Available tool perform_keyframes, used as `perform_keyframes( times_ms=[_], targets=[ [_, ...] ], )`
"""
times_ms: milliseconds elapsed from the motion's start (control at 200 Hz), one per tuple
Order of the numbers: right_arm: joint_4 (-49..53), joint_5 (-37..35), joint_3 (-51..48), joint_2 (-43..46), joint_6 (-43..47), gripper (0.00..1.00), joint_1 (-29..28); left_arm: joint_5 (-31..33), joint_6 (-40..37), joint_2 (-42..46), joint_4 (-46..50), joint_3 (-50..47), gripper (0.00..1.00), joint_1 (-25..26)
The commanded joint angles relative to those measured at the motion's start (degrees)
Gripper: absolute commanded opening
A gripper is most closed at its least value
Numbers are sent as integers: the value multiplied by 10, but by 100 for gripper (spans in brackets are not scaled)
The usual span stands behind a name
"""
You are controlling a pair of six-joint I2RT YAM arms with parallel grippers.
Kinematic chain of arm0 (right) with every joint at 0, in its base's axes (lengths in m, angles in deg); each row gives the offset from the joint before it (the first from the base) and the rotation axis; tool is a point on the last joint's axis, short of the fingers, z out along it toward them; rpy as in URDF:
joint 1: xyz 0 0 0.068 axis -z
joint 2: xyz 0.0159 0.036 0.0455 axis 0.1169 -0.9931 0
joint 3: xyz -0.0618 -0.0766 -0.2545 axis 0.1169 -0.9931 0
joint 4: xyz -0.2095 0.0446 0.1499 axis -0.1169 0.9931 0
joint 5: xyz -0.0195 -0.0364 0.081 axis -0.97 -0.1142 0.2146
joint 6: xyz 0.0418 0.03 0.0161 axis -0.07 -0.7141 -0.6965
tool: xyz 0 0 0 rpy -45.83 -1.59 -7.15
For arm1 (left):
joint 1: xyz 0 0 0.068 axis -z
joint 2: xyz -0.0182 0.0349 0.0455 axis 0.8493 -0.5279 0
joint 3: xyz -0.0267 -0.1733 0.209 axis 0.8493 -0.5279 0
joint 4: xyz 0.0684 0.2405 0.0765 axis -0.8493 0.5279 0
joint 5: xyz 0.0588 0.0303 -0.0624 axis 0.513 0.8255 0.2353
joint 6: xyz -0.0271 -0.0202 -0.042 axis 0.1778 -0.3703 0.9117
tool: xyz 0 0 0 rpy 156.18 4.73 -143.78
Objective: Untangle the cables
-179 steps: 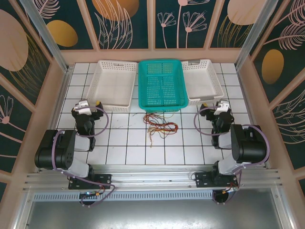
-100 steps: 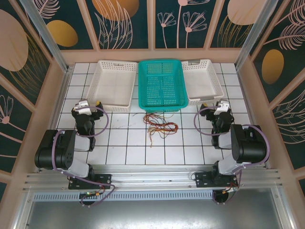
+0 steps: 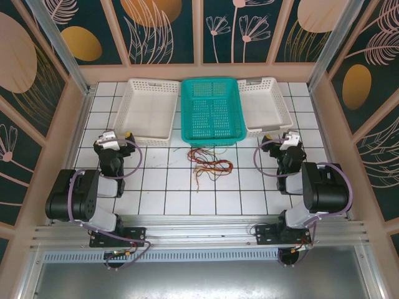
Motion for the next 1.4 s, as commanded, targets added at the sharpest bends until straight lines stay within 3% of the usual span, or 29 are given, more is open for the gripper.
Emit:
perform_keyframes(
  times_ms=[0,350,445,666,876,971,1171,1396],
  targets=[
    [-24,1,9,1,5,99,-4,2,-2,-1,-22,-1,99,-2],
    [-5,-1,14,14,12,99,-9,2,-2,-1,-22,-1,99,-2],
    [89,-49,42,61,13,99,-26,2,-2,-1,-23,0,99,-2],
    [157,-47,33,191,9,99,-42,3,-2,0,-22,0,98,-2],
    [316,8,106,315,34,99,-92,2,-2,0,-23,-1,98,-2],
    [314,17,105,370,-39,99,-97,2,-2,0,-22,0,99,-2],
    [441,-1,159,426,-203,99,-86,2,-2,0,-21,0,99,-2],
    [407,78,136,426,-212,99,-94,2,-2,-1,-21,0,99,-2]
  ],
)
